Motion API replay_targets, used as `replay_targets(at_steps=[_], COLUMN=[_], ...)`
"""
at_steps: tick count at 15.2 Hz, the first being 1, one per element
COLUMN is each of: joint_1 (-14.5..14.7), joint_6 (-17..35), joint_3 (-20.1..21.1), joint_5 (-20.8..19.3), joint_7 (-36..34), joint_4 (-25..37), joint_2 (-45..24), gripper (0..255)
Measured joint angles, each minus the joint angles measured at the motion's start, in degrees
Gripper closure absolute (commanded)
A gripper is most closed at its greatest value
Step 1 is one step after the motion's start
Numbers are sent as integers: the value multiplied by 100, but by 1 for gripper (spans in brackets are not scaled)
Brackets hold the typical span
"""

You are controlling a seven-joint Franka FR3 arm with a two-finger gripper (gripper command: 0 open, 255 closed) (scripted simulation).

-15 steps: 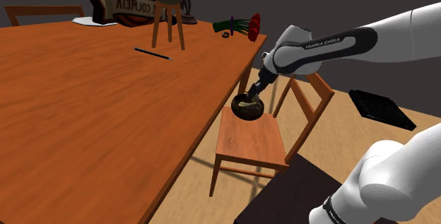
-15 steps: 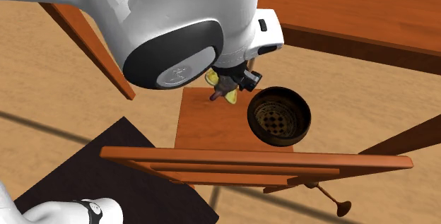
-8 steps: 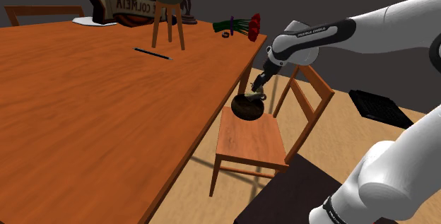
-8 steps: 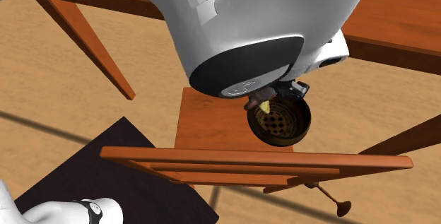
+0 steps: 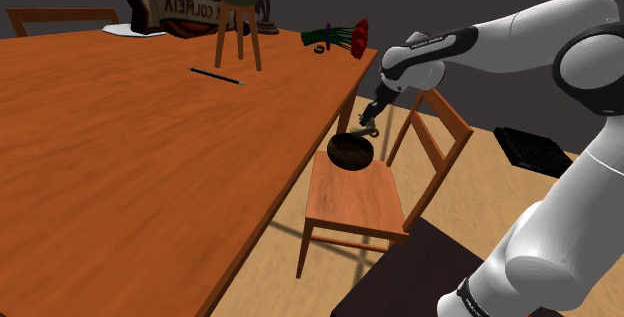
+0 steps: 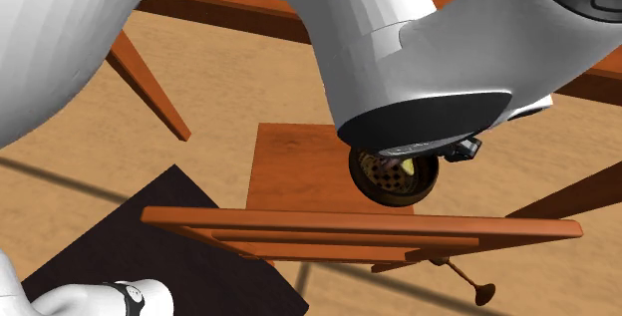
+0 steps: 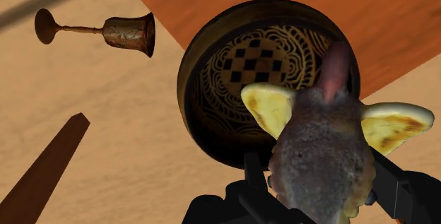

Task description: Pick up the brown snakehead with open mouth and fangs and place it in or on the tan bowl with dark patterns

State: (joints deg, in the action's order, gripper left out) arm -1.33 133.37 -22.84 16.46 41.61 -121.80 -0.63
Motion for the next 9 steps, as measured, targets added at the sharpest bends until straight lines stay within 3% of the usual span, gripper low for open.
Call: replay_targets(at_steps=[9], joint_1=[-7], joint_6=[571], joint_3=[33], joint_5=[399], joint_7=[367], joint_4=[-275], joint_2=[-377], gripper=[255])
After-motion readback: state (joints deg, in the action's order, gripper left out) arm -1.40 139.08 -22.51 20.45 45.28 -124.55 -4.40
